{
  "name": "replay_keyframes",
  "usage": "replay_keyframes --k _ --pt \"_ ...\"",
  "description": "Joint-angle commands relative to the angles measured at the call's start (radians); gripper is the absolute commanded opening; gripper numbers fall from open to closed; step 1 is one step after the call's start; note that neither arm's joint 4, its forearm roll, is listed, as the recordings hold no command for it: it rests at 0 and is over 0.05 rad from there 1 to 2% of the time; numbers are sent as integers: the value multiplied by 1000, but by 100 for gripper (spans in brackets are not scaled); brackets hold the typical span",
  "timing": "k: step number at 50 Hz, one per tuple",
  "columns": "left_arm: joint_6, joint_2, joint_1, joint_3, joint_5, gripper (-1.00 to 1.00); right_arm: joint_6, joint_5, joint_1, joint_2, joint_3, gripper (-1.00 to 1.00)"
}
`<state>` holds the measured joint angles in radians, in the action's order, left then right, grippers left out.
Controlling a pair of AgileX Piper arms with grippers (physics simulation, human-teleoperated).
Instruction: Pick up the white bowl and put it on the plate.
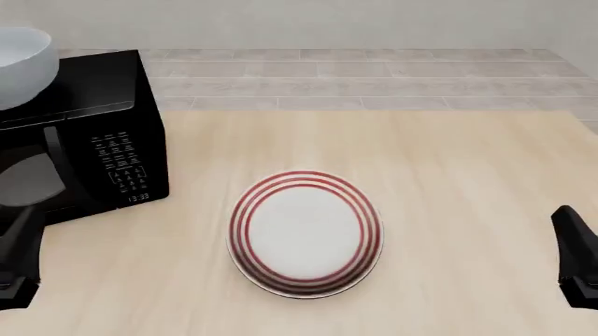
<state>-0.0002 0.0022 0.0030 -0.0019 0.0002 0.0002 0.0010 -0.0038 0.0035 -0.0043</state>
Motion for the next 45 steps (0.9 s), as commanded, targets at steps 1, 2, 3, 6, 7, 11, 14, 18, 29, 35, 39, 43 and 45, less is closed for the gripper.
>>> replay_keyframes --k 1,2,3,6,7,11,14,18,29,35,39,43,45 --pt "0 2 -3 -2 0 100 0 -13 4 13 1 100" --pt "0 2 -3 -2 1 100 0 -13 4 14 1 100" --pt "0 3 -3 -1 -2 100 0 -16 4 16 0 100" --pt "0 22 -3 1 -22 100 0 -24 4 25 0 100" --pt "-1 31 -3 2 -31 100 0 -26 4 27 1 100" --pt "0 30 -2 2 -31 100 0 -39 4 39 1 100" --pt "0 30 -2 2 -31 100 0 -39 4 39 1 100" --pt "3 12 -3 2 -13 100 0 -38 4 37 2 100" --pt "13 6 3 2 -6 100 0 -39 4 38 2 100" --pt "70 -1 -20 1 -12 100 0 -38 4 38 2 100" --pt "87 -2 -20 2 -23 100 0 -38 4 37 2 100" --pt "123 4 -16 -198 167 100 0 -38 4 38 2 100" --pt "129 200 -18 -598 389 100 0 -38 4 37 2 100"
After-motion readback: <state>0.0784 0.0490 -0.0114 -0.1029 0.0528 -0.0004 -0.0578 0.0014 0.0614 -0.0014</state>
